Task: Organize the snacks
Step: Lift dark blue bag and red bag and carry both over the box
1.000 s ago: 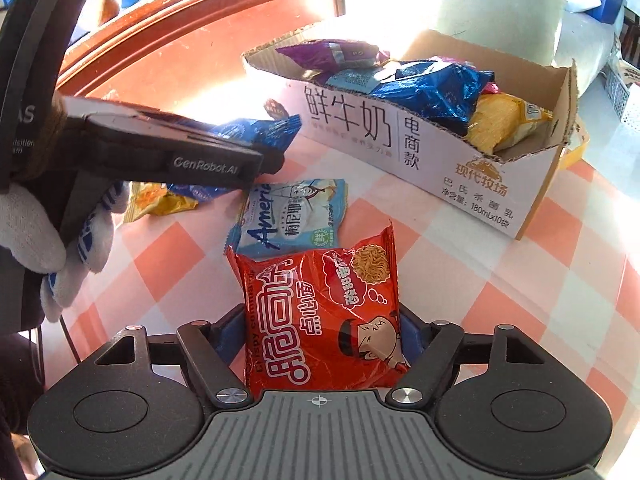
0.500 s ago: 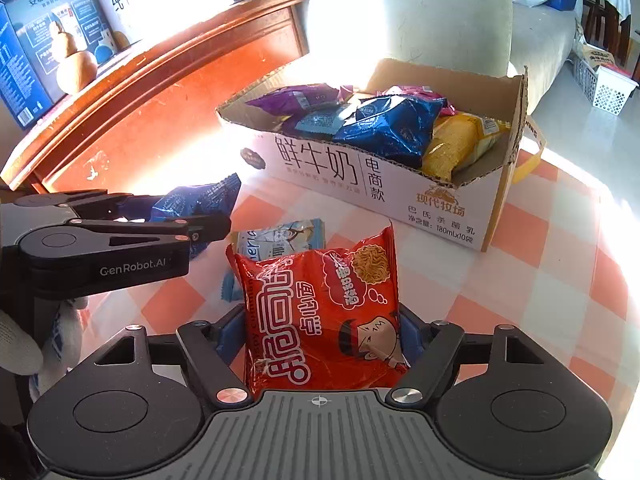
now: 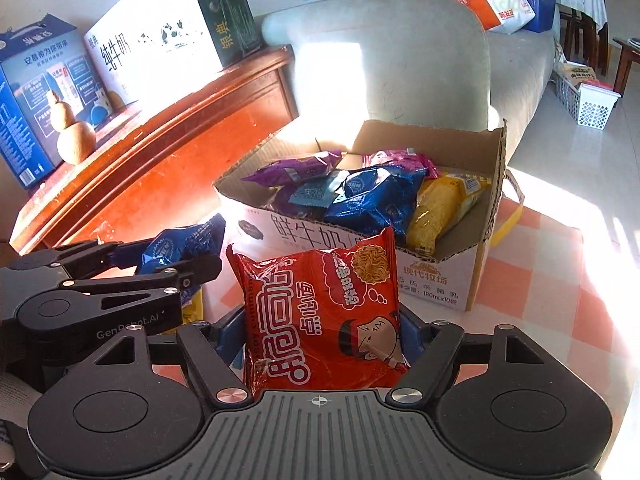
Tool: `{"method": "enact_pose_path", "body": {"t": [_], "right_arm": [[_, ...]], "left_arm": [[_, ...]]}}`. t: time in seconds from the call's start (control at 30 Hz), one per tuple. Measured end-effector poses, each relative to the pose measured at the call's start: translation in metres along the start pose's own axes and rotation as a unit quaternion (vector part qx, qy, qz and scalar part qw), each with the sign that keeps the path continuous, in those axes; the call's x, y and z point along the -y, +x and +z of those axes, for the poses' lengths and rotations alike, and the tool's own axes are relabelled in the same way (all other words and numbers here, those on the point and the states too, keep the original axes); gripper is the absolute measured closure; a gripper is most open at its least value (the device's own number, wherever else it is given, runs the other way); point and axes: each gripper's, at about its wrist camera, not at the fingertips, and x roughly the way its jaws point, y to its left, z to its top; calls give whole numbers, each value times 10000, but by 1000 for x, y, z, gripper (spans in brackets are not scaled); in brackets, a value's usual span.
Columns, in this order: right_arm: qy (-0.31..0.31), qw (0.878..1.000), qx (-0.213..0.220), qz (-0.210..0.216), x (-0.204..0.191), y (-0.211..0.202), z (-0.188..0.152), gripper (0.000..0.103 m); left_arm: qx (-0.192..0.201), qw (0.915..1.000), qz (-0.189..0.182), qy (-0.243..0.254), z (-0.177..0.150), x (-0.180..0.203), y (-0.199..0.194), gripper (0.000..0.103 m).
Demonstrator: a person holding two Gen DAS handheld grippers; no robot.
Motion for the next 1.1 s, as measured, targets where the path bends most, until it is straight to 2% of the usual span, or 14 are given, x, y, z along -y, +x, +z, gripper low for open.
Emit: {"method": "enact_pose_path", "body": {"t": [0.4, 0.67, 1.1], "right_arm": [[87, 9978, 636, -171, 8, -21, 31, 27], [430, 9929, 1084, -236, 28, -34, 52, 27], [767, 9840, 1573, -320, 43, -26, 71, 27]], "left_arm": [[643, 9977, 95, 175, 29, 16, -13, 50], [926, 9954, 119, 201, 55, 17, -7, 50], [937, 9954, 150, 122, 85, 15, 29, 50]]}}
